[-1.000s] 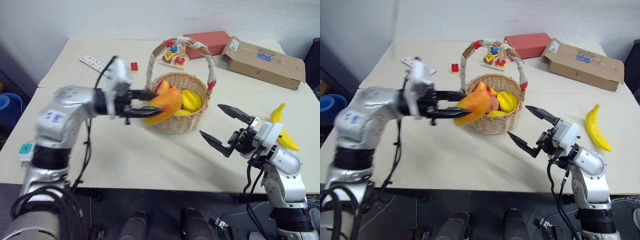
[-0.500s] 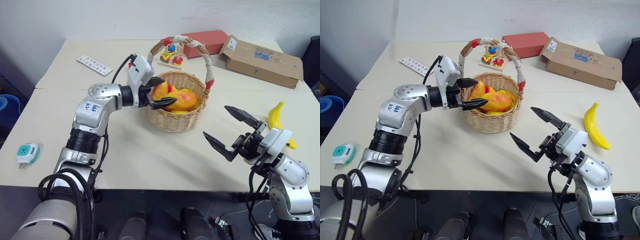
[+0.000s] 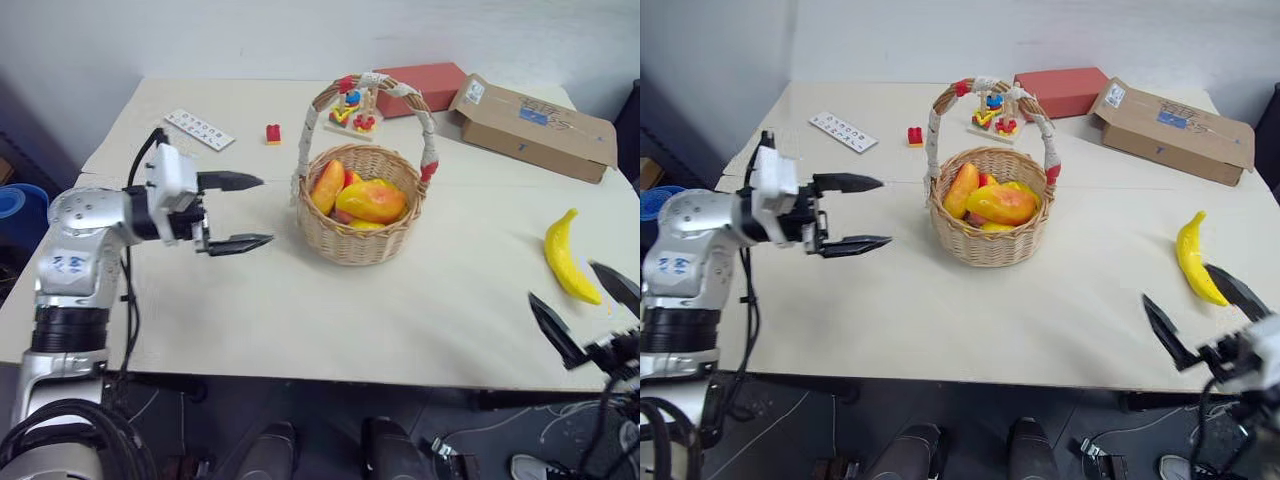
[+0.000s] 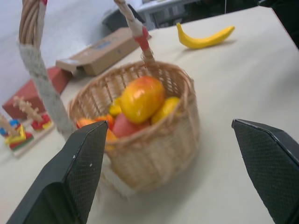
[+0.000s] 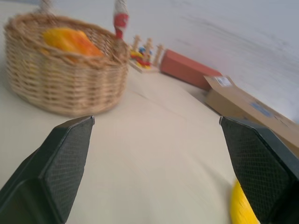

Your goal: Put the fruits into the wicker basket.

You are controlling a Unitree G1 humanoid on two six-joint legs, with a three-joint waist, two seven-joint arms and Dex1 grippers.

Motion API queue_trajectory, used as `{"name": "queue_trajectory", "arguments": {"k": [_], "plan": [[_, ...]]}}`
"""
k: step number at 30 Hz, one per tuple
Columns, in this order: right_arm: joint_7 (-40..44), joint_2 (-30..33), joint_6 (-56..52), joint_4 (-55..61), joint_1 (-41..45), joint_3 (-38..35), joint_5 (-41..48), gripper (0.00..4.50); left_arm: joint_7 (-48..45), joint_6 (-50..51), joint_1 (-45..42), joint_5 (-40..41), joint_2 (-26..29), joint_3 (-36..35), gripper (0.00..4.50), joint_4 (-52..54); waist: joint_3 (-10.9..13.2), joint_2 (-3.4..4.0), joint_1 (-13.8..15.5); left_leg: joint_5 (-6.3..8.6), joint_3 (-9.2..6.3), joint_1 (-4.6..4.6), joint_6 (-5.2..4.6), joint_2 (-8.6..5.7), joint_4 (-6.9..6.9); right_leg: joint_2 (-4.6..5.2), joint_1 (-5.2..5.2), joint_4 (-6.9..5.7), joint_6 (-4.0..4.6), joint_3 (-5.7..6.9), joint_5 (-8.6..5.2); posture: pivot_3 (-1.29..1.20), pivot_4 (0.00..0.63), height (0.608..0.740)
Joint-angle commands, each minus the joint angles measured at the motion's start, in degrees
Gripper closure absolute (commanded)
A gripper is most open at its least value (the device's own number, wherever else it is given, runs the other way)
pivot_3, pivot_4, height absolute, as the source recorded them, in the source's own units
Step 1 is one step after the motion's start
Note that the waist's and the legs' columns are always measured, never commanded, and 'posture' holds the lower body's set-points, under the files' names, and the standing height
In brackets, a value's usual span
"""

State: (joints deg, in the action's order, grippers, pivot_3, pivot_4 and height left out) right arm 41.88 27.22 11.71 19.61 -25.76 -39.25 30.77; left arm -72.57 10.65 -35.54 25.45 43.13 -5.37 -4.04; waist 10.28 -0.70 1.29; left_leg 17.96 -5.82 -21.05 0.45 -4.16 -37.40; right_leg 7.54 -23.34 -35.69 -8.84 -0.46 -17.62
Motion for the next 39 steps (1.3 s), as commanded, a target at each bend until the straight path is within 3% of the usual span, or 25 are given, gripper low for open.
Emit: {"name": "queue_trajectory", "arguments": {"k": [1,6,10,12,16,20,22,25,29,34,39], "plan": [[-2.1,-3.6,3.9,-2.2,-5.1,-5.9,-1.1,0.00,-3.3,-3.5,6.0,0.0,1.5,0.1,0.04,4.1,-0.1,0.16,0.0,-0.01,0.02,0.02,0.00,0.02,0.06,0.00,0.00,0.04,-0.02,-0.02,0.01,0.00,0.150,0.740],[-3.5,-7.9,5.1,-5.9,-12.3,-8.1,-2.3,0.00,-2.7,-2.9,12.9,1.1,2.5,-1.6,0.04,5.8,-0.1,0.22,-0.1,0.00,-0.01,0.09,0.09,0.20,0.28,-0.11,-0.10,-0.02,0.14,0.01,-0.08,0.00,0.150,0.740],[-5.1,-1.7,0.1,-6.2,-9.3,-7.9,-2.5,0.00,-1.4,-0.8,13.3,3.1,1.5,-2.2,0.04,6.8,-0.1,0.27,-1.1,0.02,0.10,0.14,0.02,0.17,0.20,-0.04,-0.05,-0.01,0.12,-0.04,-0.02,0.00,0.150,0.740],[-6.7,5.3,-8.1,-6.7,-5.4,-7.3,-1.9,0.00,-0.5,0.1,12.7,3.8,0.8,-1.8,0.04,7.9,-0.1,0.29,-1.5,0.02,0.12,0.26,-0.02,0.15,0.22,-0.01,0.03,-0.01,0.12,-0.05,-0.01,0.00,0.150,0.740],[-1.7,26.4,-26.3,-18.4,9.1,0.8,-3.5,0.00,1.9,3.5,11.0,5.7,-1.3,-1.0,0.04,10.7,-0.1,0.33,-1.7,0.01,0.28,0.32,0.00,0.17,0.21,-0.03,0.02,-0.04,0.12,-0.06,-0.01,0.00,0.150,0.740],[6.5,37.4,-38.8,-30.8,25.4,13.5,-4.3,0.00,3.5,5.3,10.8,5.8,-2.9,0.0,0.04,13.0,-0.1,0.35,-1.4,-0.02,0.27,0.29,0.03,0.33,0.19,-0.17,0.00,-0.04,0.18,0.04,-0.04,0.00,0.150,0.740],[10.1,39.4,-39.8,-39.0,35.9,21.7,-8.7,0.00,3.8,7.1,11.3,6.6,-3.0,0.3,0.04,14.3,-0.1,0.35,-1.2,-0.03,0.22,0.01,0.11,0.37,0.18,-0.24,-0.12,-0.03,0.27,0.26,-0.09,0.00,0.150,0.740],[9.7,37.3,-39.3,-55.0,54.9,33.3,-18.5,0.00,5.1,9.5,13.7,7.6,-2.7,-0.4,0.04,17.9,0.0,0.45,-1.6,0.02,0.17,-0.19,0.06,0.22,0.05,-0.04,-0.31,-0.02,0.20,0.18,-0.05,0.00,0.150,0.740],[12.8,34.7,-34.1,-71.0,67.5,41.1,-26.5,0.00,7.6,12.0,18.1,9.7,-1.5,-3.7,0.04,22.6,0.0,0.44,-1.9,0.06,0.29,-0.17,-0.07,0.09,0.03,0.10,-0.31,0.12,0.06,0.11,0.03,0.00,0.150,0.740],[18.0,32.0,-33.6,-81.6,76.0,43.6,-29.7,1.26,9.4,12.6,21.9,10.4,-0.6,-6.0,0.00,25.3,0.0,0.45,-1.9,0.07,0.30,-0.18,-0.05,0.14,0.04,0.05,-0.34,0.10,0.07,0.13,0.02,0.00,0.150,0.740],[19.8,32.2,-30.7,-85.9,79.8,43.1,-31.9,3.08,10.7,12.3,22.4,10.1,-0.7,-6.4,0.00,26.1,0.0,0.46,-1.6,0.06,0.31,-0.18,-0.03,0.11,-0.13,0.05,-0.27,0.06,0.05,0.12,0.04,0.00,0.150,0.740]]}}
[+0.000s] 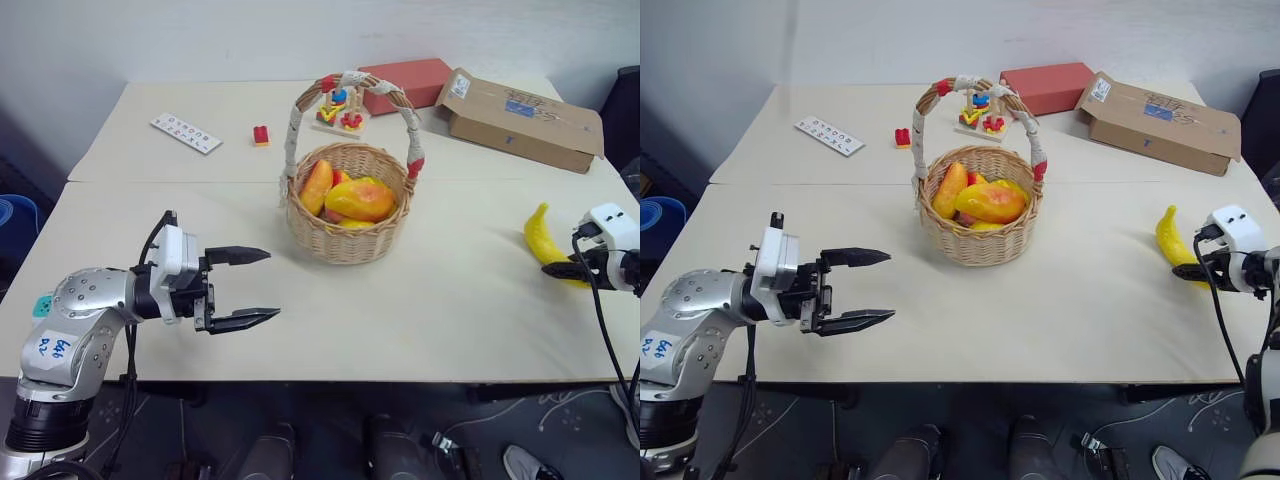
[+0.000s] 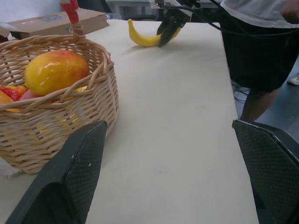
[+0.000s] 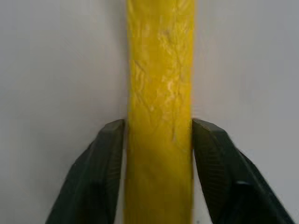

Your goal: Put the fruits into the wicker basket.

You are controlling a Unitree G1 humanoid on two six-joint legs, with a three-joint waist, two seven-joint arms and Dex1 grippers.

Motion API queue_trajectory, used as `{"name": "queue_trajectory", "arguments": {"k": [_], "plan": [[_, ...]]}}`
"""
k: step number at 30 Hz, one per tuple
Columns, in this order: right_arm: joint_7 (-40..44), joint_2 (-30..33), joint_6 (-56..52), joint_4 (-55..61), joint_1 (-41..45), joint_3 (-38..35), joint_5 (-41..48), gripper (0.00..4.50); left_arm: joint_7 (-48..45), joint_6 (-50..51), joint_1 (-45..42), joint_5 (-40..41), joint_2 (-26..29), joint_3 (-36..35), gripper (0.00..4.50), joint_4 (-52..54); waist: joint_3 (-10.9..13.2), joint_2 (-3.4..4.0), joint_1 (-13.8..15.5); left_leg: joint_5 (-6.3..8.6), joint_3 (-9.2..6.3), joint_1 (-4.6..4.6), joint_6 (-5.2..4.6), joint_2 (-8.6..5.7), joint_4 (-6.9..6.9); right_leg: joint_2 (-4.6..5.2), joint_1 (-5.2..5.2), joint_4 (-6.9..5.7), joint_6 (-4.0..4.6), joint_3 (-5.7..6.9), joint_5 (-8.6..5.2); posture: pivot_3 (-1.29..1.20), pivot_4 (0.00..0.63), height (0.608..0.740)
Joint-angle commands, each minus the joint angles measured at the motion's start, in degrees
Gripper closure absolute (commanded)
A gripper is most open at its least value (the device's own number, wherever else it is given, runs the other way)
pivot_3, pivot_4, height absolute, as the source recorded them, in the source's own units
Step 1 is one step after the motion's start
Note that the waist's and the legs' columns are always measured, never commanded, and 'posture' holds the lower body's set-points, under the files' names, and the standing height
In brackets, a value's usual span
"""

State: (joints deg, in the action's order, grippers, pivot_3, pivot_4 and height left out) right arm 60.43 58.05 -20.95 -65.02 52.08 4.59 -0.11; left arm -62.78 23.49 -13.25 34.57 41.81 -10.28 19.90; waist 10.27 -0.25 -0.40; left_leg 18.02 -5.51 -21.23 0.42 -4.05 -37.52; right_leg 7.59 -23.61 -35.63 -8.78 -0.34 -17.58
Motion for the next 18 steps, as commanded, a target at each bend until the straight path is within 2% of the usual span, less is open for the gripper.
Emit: {"name": "queue_trajectory", "arguments": {"k": [1,3,6,9,11,13,15,18], "plan": [[2.5,1.7,2.6,-1.4,2.3,-1.2,-0.8,3.25,1.1,-0.7,0.1,0.9,0.6,-1.5,0.00,2.1,0.0,0.00,0.1,0.00,-0.01,0.00,0.00,0.01,-0.01,-0.01,0.00,-0.01,0.00,0.00,0.00,0.00,0.150,0.740],[10.3,3.2,4.4,0.9,1.8,-1.6,0.4,3.27,1.6,-0.8,0.5,0.8,0.6,-1.7,0.00,2.3,0.0,0.01,0.1,0.00,0.00,0.00,0.01,0.01,0.00,-0.01,-0.01,-0.01,0.00,0.00,0.00,0.00,0.150,0.740],[23.7,6.1,1.7,13.4,-1.9,-1.1,3.3,3.27,2.6,-0.4,1.7,1.6,0.5,-2.9,0.00,2.8,0.0,0.07,0.1,0.00,0.00,0.00,0.01,0.02,0.06,-0.02,-0.04,-0.01,0.00,0.00,0.00,0.00,0.150,0.740],[29.5,9.2,-14.0,41.6,-11.1,-4.3,13.2,3.27,4.1,1.0,2.7,3.0,0.4,-4.8,0.00,2.8,0.0,0.11,0.2,0.03,-0.05,-0.03,0.03,0.07,0.10,-0.03,-0.09,-0.02,0.00,0.01,0.00,0.00,0.150,0.740],[26.3,7.8,-25.7,60.6,-14.9,-7.6,21.7,3.27,5.8,1.3,2.6,3.6,0.0,-6.4,0.00,2.0,0.0,0.13,0.0,0.09,-0.10,-0.06,0.14,0.21,0.09,-0.12,-0.10,0.02,0.02,0.05,-0.02,0.00,0.150,0.740],[18.3,2.8,-35.9,70.1,-12.9,-9.2,26.0,3.27,7.5,1.7,2.0,4.3,-0.8,-7.4,0.00,1.2,0.0,0.12,-0.1,0.15,-0.09,0.03,0.24,0.37,0.02,-0.24,-0.10,0.00,0.05,0.11,0.00,0.00,0.150,0.740],[9.7,-3.7,-43.5,75.5,-8.5,-8.7,27.3,3.27,8.8,2.2,1.2,5.0,-1.4,-7.8,0.00,0.6,0.0,0.11,0.2,0.19,-0.09,0.07,0.35,0.53,-0.15,-0.41,-0.06,-0.03,0.20,0.12,0.09,0.00,0.150,0.740],[-3.6,-15.5,-51.7,76.6,-0.2,-7.7,25.9,3.27,9.2,2.3,0.6,5.0,-1.4,-7.2,0.00,0.1,0.0,0.08,0.4,0.19,-0.15,-0.01,0.39,0.58,-0.31,-0.48,-0.12,-0.08,0.31,0.10,0.16,0.00,0.150,0.740]]}}
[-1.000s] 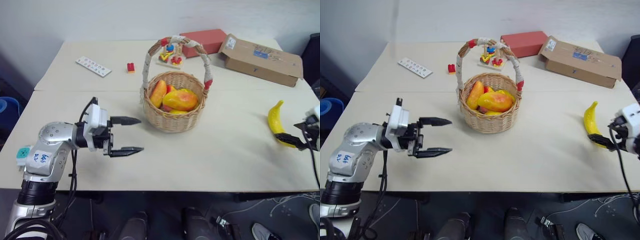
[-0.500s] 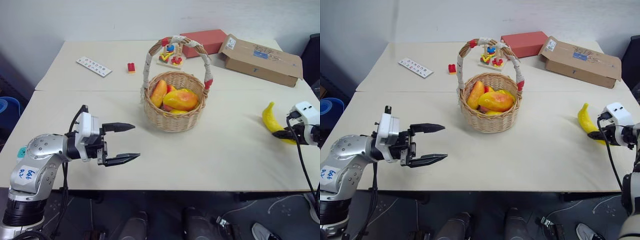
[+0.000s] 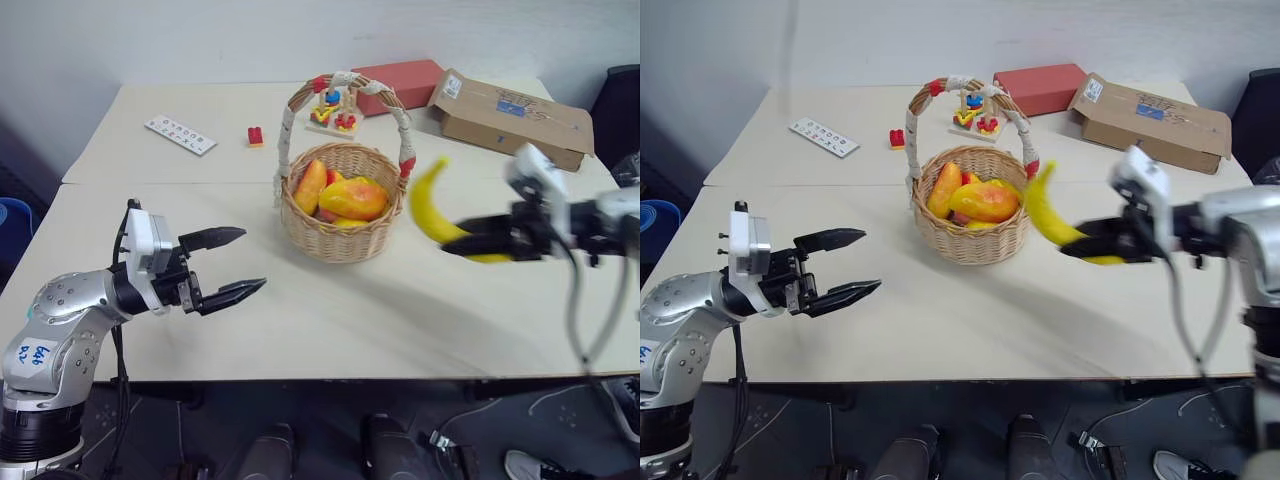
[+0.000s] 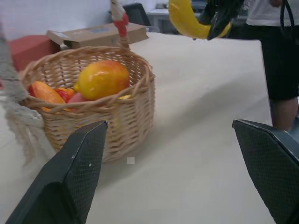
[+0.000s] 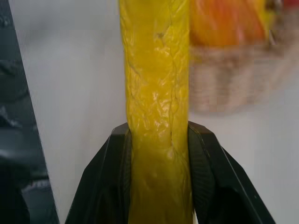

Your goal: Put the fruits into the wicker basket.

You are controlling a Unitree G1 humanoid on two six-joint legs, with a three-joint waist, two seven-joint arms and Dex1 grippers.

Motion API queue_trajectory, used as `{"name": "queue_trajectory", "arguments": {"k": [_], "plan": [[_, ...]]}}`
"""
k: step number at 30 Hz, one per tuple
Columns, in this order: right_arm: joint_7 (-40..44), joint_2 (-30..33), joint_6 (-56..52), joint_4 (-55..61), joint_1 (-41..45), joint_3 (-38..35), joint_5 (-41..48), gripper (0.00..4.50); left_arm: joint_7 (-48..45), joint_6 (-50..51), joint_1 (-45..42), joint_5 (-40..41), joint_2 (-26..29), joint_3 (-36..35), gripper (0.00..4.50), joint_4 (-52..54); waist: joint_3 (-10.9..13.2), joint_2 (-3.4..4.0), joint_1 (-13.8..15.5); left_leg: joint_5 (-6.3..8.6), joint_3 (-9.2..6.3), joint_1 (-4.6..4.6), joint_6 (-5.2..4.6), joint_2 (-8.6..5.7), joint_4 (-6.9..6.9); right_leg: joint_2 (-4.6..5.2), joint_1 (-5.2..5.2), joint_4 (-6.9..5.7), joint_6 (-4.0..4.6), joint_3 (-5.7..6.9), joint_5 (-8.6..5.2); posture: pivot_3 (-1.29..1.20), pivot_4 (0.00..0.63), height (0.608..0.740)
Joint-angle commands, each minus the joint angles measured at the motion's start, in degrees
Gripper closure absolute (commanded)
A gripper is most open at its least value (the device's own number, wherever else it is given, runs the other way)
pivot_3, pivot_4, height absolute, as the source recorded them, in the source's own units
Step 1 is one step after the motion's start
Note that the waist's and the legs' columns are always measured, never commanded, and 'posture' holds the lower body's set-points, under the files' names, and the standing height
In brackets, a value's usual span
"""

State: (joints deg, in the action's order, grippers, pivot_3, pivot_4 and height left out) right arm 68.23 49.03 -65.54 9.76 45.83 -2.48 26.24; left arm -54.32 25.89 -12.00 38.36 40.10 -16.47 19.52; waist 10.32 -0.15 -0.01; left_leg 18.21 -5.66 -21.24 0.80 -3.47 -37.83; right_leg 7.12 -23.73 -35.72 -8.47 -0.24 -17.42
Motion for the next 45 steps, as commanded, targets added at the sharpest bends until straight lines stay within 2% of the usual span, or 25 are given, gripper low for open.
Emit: {"name": "queue_trajectory", "arguments": {"k": [1,5,8,10,14,17,20,24,27,30,31,33,36,40,45], "plan": [[-14.4,-10.6,-9.5,1.5,8.7,-0.6,-0.1,3.27,0.8,0.0,-0.9,1.1,0.3,-0.9,0.00,0.4,0.0,-0.01,0.1,0.01,-0.02,0.01,0.00,0.00,-0.01,0.00,0.01,-0.02,0.01,0.00,0.00,0.00,0.150,0.740],[-22.6,-18.7,-12.2,-0.6,13.4,-0.1,-0.9,3.27,1.1,-0.1,-1.6,1.0,-0.1,-0.7,0.00,-0.1,0.0,-0.03,0.7,0.04,-0.24,-0.25,-0.05,-0.15,0.01,0.09,-0.27,-0.19,0.20,0.07,0.05,0.00,0.150,0.740],[-33.5,-27.8,-5.9,-8.2,15.8,0.5,-6.0,3.27,2.0,-0.5,-1.3,0.7,-0.8,-0.3,0.00,0.4,-0.1,-0.11,-0.1,0.13,-0.19,-0.31,-0.18,-0.40,0.02,0.27,-0.48,-0.28,0.22,0.02,0.06,0.00,0.150,0.740],[-37.1,-30.8,-2.9,-10.2,15.7,0.3,-7.6,3.27,1.9,-0.5,-0.2,0.6,-1.0,-0.3,0.00,0.9,-0.1,-0.11,-0.5,0.14,-0.21,-0.34,-0.22,-0.59,0.03,0.36,-0.65,-0.37,0.18,-0.04,0.08,0.00,0.150,0.740],[-40.2,-34.1,0.6,-10.6,15.5,-1.3,-6.7,2.01,2.2,-1.0,0.5,0.5,-1.1,-0.7,0.00,0.9,-0.1,-0.11,-1.1,0.16,-0.25,-0.36,-0.24,-0.67,0.04,0.40,-0.84,-0.75,0.18,-0.03,0.08,0.00,0.150,0.740],[-38.6,-34.1,3.1,-9.6,14.8,-0.9,-5.2,0.98,2.4,-1.4,0.3,0.4,-1.1,-0.6,0.00,0.5,-0.1,-0.11,-1.6,0.16,-0.25,-0.36,-0.24,-0.66,-0.02,0.40,-0.83,-0.79,0.17,-0.04,0.08,0.00,0.150,0.740],[-33.2,-31.9,4.5,-6.1,12.4,-1.8,-1.0,0.05,2.7,-1.6,0.5,0.4,-1.0,-0.6,0.00,0.8,-0.1,-0.11,-1.7,0.16,-0.23,-0.34,-0.24,-0.64,-0.07,0.37,-0.83,-0.79,0.17,-0.06,0.08,0.00,0.150,0.740],[-25.1,-24.7,3.2,1.4,5.1,-2.4,5.1,0.05,2.9,-1.7,1.1,0.4,-0.8,-0.9,0.00,1.6,-0.1,-0.12,-1.6,0.16,-0.24,-0.34,-0.25,-0.61,-0.04,0.33,-0.83,-0.79,0.18,-0.07,0.08,0.00,0.150,0.740],[-15.5,-17.1,9.0,9.8,-6.4,-4.6,9.5,0.05,3.1,-1.5,2.2,0.9,-0.4,-1.8,0.00,2.6,0.0,-0.15,-0.9,0.22,-0.26,-0.36,-0.35,-0.65,-0.02,0.37,-0.78,-0.69,0.17,-0.05,0.08,0.00,0.150,0.740],[-15.2,-14.7,15.5,12.4,-14.3,-7.8,9.1,0.05,3.4,-1.3,3.1,1.3,-0.1,-2.7,0.00,3.2,0.0,-0.15,-0.8,0.32,-0.12,-0.35,-0.49,-0.67,-0.02,0.38,-0.72,-0.30,0.10,-0.13,0.12,0.00,0.150,0.740],[-16.6,-14.9,17.4,12.7,-16.3,-9.0,8.3,0.05,3.5,-1.3,3.3,1.4,-0.1,-2.9,0.00,3.3,0.0,-0.16,-1.0,0.33,-0.07,-0.33,-0.51,-0.66,-0.06,0.38,-0.72,-0.29,0.07,-0.14,0.14,0.00,0.150,0.740],[-25.2,-18.3,25.5,11.5,-19.1,-11.4,2.3,0.05,4.0,-0.7,3.2,2.0,-0.2,-3.3,0.00,3.4,0.0,-0.17,-1.2,0.33,-0.05,-0.24,-0.51,-0.69,-0.08,0.39,-0.73,-0.25,-0.07,-0.13,0.22,0.00,0.150,0.740],[-36.8,-25.2,34.8,8.5,-18.3,-11.1,-4.2,0.05,4.9,0.3,2.4,2.7,-0.3,-3.1,0.00,3.5,0.0,-0.17,-1.4,0.29,-0.03,-0.07,-0.43,-0.67,-0.10,0.37,-0.69,-0.33,-0.08,-0.15,0.22,0.00,0.150,0.740],[-40.7,-29.6,40.6,5.2,-16.5,-5.8,-9.4,0.05,5.5,0.4,1.4,2.6,-0.6,-2.3,0.00,3.3,-0.1,-0.16,-1.6,0.26,-0.04,-0.02,-0.36,-0.64,-0.03,0.32,-0.79,-0.42,-0.07,-0.21,0.22,0.00,0.150,0.740],[-46.7,-33.4,49.0,-5.8,-9.6,-2.2,-15.8,0.05,5.9,0.6,-0.6,2.5,-0.9,-1.1,0.00,2.6,-0.1,-0.16,-1.6,0.26,-0.06,-0.02,-0.37,-0.69,0.00,0.34,-0.80,-0.39,-0.02,-0.21,0.25,0.00,0.150,0.740]]}}
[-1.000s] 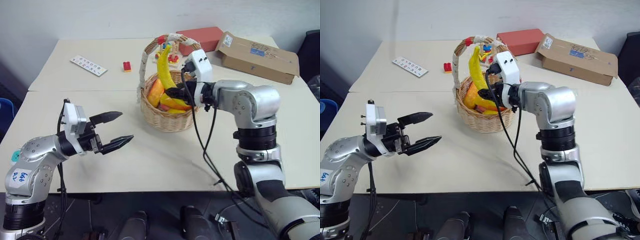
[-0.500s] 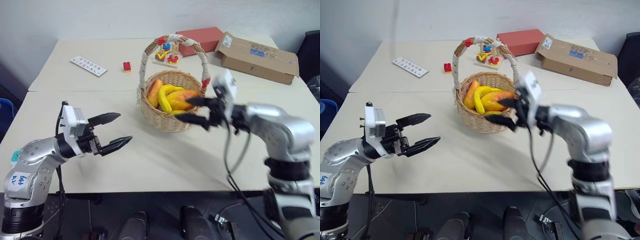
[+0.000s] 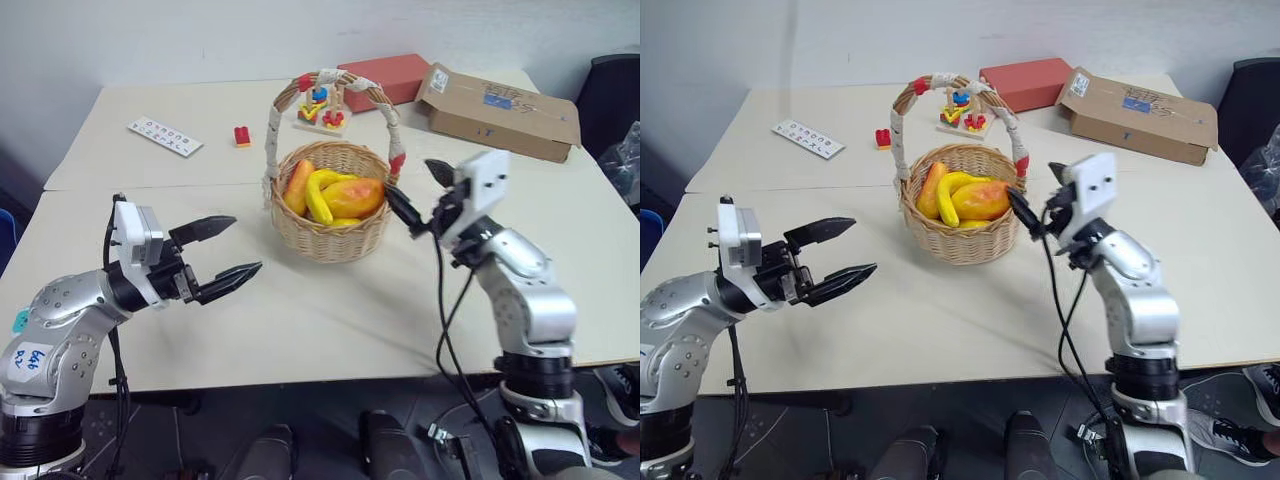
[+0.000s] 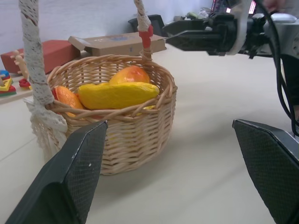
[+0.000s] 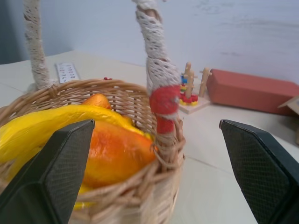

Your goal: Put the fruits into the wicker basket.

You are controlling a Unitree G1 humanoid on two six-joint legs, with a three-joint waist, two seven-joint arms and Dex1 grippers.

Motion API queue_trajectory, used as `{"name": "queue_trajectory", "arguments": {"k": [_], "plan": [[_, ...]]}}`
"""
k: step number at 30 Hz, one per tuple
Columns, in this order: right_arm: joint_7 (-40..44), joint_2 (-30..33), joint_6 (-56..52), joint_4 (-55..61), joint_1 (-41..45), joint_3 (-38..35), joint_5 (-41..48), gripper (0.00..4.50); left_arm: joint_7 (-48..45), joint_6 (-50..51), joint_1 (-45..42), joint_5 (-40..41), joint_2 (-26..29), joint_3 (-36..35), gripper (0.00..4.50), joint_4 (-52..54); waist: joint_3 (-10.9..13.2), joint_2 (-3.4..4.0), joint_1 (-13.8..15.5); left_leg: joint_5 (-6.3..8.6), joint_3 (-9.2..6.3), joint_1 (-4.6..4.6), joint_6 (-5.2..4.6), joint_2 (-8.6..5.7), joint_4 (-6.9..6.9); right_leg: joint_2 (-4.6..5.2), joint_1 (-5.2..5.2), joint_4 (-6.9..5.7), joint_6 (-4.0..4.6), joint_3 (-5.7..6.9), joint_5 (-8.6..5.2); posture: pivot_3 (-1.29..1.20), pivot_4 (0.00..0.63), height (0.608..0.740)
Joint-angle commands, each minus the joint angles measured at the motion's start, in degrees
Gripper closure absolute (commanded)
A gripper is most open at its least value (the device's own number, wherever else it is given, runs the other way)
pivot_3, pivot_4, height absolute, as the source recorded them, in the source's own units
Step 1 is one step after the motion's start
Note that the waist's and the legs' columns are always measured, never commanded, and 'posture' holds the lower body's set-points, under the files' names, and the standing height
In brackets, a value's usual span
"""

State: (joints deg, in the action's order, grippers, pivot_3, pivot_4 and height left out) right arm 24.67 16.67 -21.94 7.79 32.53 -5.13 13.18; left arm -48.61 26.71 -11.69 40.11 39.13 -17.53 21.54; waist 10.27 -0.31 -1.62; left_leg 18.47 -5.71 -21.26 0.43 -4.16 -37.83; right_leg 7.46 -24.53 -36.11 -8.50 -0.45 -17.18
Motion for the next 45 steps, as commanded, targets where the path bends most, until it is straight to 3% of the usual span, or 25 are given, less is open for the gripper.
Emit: {"name": "queue_trajectory", "arguments": {"k": [1,5,14,19,25,29,32,39,45], "plan": [[-4.0,-1.4,7.1,-6.1,5.2,0.9,-3.8,0.05,0.2,-0.2,-1.1,0.7,0.1,0.1,0.00,0.5,0.0,0.00,0.0,0.00,-0.01,0.00,0.00,-0.01,0.00,0.00,0.00,0.00,0.01,0.00,0.00,0.00,0.150,0.740],[-6.6,-2.9,10.5,-12.2,9.6,1.5,-6.0,0.96,0.5,-0.4,-1.2,0.7,-0.1,0.3,0.00,0.6,0.0,0.00,0.0,0.00,-0.03,-0.01,-0.01,0.00,0.01,-0.01,0.01,0.02,0.02,0.02,0.01,0.00,0.150,0.740],[-8.1,-2.4,6.5,-11.0,9.8,-3.5,-0.4,4.16,0.7,-1.0,-1.5,0.1,-0.8,0.9,0.00,0.2,0.0,0.00,0.0,0.00,-0.05,-0.02,-0.01,0.00,0.06,0.00,0.01,0.07,0.02,0.04,0.01,0.00,0.150,0.740],[-7.5,1.1,6.9,-4.5,5.7,-9.0,2.8,4.21,-0.2,-2.0,-3.2,-0.6,-1.7,2.7,0.00,-1.5,0.0,0.00,0.1,0.01,-0.07,-0.04,-0.02,-0.01,0.08,0.00,0.01,0.08,0.02,0.05,0.01,0.00,0.150,0.740],[-9.3,13.3,6.6,-5.0,-2.2,-22.8,3.2,4.21,-1.7,-3.2,-6.0,-1.5,-2.7,5.1,0.00,-4.6,0.0,0.00,1.2,0.04,-0.04,-0.06,-0.09,-0.07,0.07,0.04,0.03,0.13,0.02,0.04,0.01,0.00,0.150,0.740],[-7.6,20.7,11.5,-15.8,-5.8,-29.0,3.0,4.21,-3.1,-4.0,-7.8,-2.2,-3.2,6.4,0.00,-7.0,0.0,-0.01,1.4,0.06,0.11,-0.05,-0.12,-0.08,0.07,0.01,0.06,0.15,0.02,0.02,0.01,0.00,0.150,0.740],[-5.6,24.2,17.1,-24.1,-6.9,-29.2,1.3,4.21,-3.6,-4.6,-9.1,-2.6,-3.7,7.1,0.00,-8.3,0.0,0.00,0.9,0.06,0.40,0.04,-0.13,-0.07,0.04,0.00,0.08,0.15,-0.03,0.02,0.04,0.00,0.150,0.740],[0.2,26.2,27.2,-41.0,-3.4,-27.5,2.3,4.21,-3.7,-4.6,-9.6,-2.9,-4.1,7.3,0.00,-8.4,0.0,0.00,-0.1,0.07,0.68,0.19,-0.14,0.08,0.03,-0.02,0.10,0.13,-0.10,0.02,0.08,0.00,0.150,0.740],[2.2,26.6,28.7,-41.9,-1.3,-26.3,3.6,2.19,-3.1,-4.1,-8.1,-2.5,-3.9,6.5,0.00,-7.0,0.0,0.02,0.1,0.11,0.64,0.11,-0.22,0.15,-0.08,0.03,0.15,0.23,-0.18,0.01,0.16,0.00,0.150,0.740]]}}
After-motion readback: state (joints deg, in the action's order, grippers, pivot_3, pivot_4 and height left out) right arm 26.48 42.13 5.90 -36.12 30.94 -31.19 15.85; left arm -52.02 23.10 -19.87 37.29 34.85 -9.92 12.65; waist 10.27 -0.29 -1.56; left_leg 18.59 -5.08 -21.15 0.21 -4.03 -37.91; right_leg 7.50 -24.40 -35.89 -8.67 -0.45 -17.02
